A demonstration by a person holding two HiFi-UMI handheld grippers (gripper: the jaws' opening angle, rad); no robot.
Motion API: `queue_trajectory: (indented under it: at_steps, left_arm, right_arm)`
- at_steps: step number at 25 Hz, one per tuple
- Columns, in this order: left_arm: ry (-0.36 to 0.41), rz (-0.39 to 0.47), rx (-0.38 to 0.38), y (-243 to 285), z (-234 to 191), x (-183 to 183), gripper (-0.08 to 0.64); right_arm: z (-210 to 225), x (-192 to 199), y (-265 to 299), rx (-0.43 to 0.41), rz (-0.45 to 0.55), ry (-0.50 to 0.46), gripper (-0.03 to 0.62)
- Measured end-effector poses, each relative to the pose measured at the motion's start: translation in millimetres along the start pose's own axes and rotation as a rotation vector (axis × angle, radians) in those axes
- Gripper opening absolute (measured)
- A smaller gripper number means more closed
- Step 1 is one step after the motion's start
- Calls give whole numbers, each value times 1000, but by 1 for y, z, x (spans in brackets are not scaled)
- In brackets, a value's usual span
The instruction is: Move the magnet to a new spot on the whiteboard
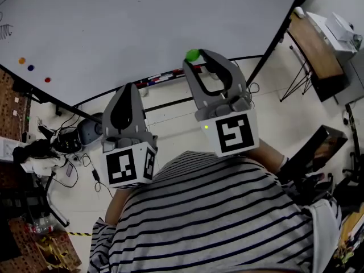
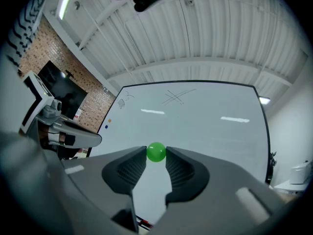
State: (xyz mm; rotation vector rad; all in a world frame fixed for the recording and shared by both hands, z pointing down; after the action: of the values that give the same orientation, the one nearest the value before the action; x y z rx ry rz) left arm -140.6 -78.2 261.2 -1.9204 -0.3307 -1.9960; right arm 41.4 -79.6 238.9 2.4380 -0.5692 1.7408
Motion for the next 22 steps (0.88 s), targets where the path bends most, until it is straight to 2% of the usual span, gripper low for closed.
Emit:
queue_trajectory:
  at_steps: [11,22]
  left_arm:
    - [-12,-15,-4,8,3,4,15]
    - [-17,-8,-5,6,2,2,15]
  right_arm:
    - [4,5,2,-7,-29,16,123]
    - [4,2,2,0,-15,18,123]
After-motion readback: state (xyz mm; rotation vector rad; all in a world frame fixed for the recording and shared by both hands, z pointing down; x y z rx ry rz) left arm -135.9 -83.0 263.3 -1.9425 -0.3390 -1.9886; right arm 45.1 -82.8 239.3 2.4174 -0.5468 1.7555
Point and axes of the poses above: the fingertips, and each gripper's own axes: y forward along the fingers, z to its right, x out of its underside, the point moved 8 cm from there along -y, backward along the fingers, and after that the axes turned 3 degrees about -z, right-handed, at the moved point
